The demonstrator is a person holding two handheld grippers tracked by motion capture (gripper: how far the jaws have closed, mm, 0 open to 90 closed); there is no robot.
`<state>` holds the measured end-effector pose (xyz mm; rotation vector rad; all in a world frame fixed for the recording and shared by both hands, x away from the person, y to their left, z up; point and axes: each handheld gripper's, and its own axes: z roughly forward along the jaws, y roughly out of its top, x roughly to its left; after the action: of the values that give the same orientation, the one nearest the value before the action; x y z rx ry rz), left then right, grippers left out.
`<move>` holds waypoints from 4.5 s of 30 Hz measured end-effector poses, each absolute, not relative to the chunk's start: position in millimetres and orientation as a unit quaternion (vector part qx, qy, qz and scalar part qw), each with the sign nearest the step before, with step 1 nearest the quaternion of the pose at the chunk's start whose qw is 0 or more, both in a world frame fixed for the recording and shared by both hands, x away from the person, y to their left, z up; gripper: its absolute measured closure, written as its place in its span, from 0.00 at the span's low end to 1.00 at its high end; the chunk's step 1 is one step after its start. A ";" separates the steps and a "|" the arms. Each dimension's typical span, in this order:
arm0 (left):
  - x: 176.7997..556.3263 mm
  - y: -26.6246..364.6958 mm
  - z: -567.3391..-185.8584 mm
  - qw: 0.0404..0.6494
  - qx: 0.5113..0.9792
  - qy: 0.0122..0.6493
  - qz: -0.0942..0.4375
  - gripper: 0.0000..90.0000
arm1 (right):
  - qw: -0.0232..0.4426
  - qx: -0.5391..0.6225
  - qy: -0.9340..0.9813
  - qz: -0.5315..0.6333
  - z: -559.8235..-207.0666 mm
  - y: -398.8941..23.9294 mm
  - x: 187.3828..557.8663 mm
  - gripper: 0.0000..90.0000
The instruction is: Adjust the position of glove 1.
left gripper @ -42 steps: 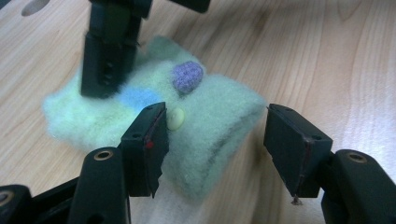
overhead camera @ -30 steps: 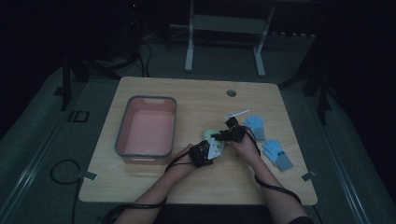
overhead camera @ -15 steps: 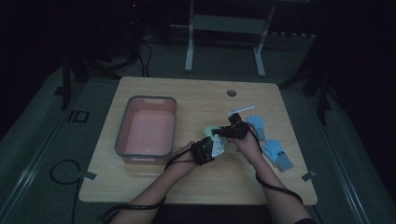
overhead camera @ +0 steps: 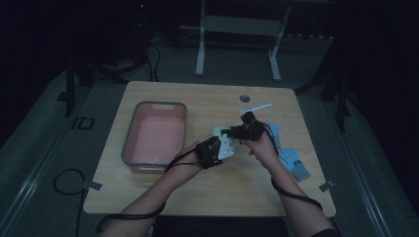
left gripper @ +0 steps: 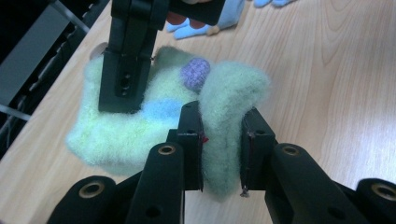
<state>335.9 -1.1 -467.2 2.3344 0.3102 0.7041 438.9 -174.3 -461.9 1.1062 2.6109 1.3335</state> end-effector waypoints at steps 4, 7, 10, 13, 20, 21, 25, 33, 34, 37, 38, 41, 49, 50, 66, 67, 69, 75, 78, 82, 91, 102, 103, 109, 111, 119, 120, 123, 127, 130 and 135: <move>338.0 9.0 -459.5 0.330 0.898 0.116 0.269 0.83 | 0.003 0.346 0.836 0.427 -455.2 -164.4 441.4 0.81; 339.2 16.2 -455.8 0.326 0.899 0.115 0.269 0.83 | 0.005 0.341 0.837 0.428 -451.1 -156.9 442.7 0.81; 339.7 22.5 -453.7 0.322 0.900 0.113 0.272 0.83 | 0.001 0.338 0.837 0.431 -447.6 -149.1 444.3 0.81; 340.4 30.4 -452.2 0.321 0.899 0.115 0.274 0.83 | 0.003 0.335 0.836 0.434 -444.4 -141.9 444.9 0.81; 340.9 49.3 -451.0 0.315 0.898 0.123 0.282 0.83 | 0.008 0.318 0.842 0.435 -437.2 -119.4 448.0 0.81; 340.9 52.2 -451.0 0.312 0.898 0.122 0.284 0.83 | 0.007 0.316 0.843 0.436 -436.7 -116.0 448.7 0.81; 341.9 64.0 -450.9 0.309 0.898 0.132 0.283 0.83 | 0.005 0.304 0.848 0.435 -433.7 -97.3 451.3 0.81; 344.1 84.4 -451.5 0.298 0.898 0.143 0.290 0.83 | 0.004 0.292 0.853 0.433 -429.7 -72.6 454.4 0.81; 344.1 87.4 -451.2 0.297 0.898 0.146 0.290 0.83 | 0.003 0.290 0.853 0.434 -429.0 -69.1 454.7 0.81; 344.4 98.5 -450.5 0.297 0.897 0.153 0.290 0.83 | 0.003 0.283 0.856 0.433 -427.5 -58.4 455.9 0.81; 344.5 101.2 -450.3 0.297 0.897 0.154 0.291 0.83 | 0.002 0.282 0.856 0.434 -427.0 -53.6 456.3 0.81; 343.9 112.8 -448.7 0.294 0.896 0.159 0.292 0.83 | -0.001 0.277 0.856 0.436 -425.7 -42.5 456.9 0.81; 342.6 141.4 -450.5 0.290 0.895 0.171 0.292 0.83 | -0.008 0.261 0.860 0.439 -426.0 -10.9 458.4 0.81; 342.4 144.3 -451.2 0.288 0.896 0.172 0.292 0.83 | -0.009 0.260 0.860 0.440 -426.8 -8.4 458.5 0.81; 347.0 185.4 -476.9 0.260 0.915 0.159 0.263 0.83 | -0.041 0.258 0.865 0.429 -455.3 32.5 464.6 0.81; 348.5 185.2 -480.6 0.254 0.918 0.154 0.263 0.83 | -0.043 0.259 0.868 0.422 -459.7 34.7 465.9 0.81; 352.5 185.1 -487.9 0.244 0.925 0.147 0.253 0.83 | -0.045 0.260 0.872 0.412 -466.1 37.2 467.5 0.81; 367.8 181.4 -501.0 0.224 0.938 0.147 0.220 0.83 | -0.044 0.272 0.882 0.383 -482.2 40.5 473.9 0.79; 377.8 176.8 -506.6 0.193 0.950 0.144 0.198 0.82 | -0.047 0.278 0.884 0.372 -487.3 40.1 477.5 0.73; 389.0 169.4 -512.7 0.155 0.965 0.140 0.161 0.80 | -0.050 0.288 0.880 0.375 -489.4 32.1 481.7 0.69; 389.9 169.3 -510.6 0.159 0.957 0.179 0.162 0.45 | -0.046 0.284 0.877 0.386 -481.8 17.1 478.4 0.63; 381.3 189.9 -484.4 0.257 0.920 0.247 0.164 0.17 | -0.031 0.250 0.869 0.426 -458.4 -16.1 456.2 0.53; 380.3 190.3 -483.3 0.263 0.918 0.249 0.164 0.17 | -0.027 0.245 0.870 0.427 -456.7 -19.0 453.6 0.53; 370.7 187.9 -476.0 0.307 0.902 0.260 0.156 0.16 | -0.017 0.230 0.871 0.433 -448.6 -38.1 440.9 0.48; 367.2 184.2 -473.9 0.310 0.902 0.257 0.157 0.16 | -0.017 0.229 0.872 0.433 -448.0 -40.8 439.9 0.47; 354.4 160.4 -467.2 0.325 0.903 0.228 0.166 0.16 | -0.013 0.235 0.864 0.445 -445.8 -68.9 433.3 0.42; 352.9 156.4 -466.9 0.325 0.904 0.223 0.167 0.16 | -0.012 0.236 0.864 0.445 -445.9 -72.9 432.7 0.42; 350.7 145.2 -465.7 0.329 0.904 0.216 0.165 0.16 | -0.007 0.240 0.862 0.447 -447.1 -84.2 431.1 0.40; 348.6 132.5 -464.2 0.336 0.904 0.205 0.165 0.16 | -0.001 0.245 0.863 0.442 -449.7 -97.2 429.5 0.36; 346.9 122.7 -464.8 0.336 0.906 0.198 0.162 0.16 | -0.007 0.249 0.860 0.445 -450.8 -104.3 428.5 0.35; 344.9 107.9 -464.7 0.342 0.908 0.187 0.155 0.13 | -0.004 0.247 0.859 0.449 -455.5 -127.5 425.6 0.26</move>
<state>344.9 107.9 -464.7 2.3603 0.4871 0.4031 425.6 -127.5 -455.5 0.7795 2.7053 1.4134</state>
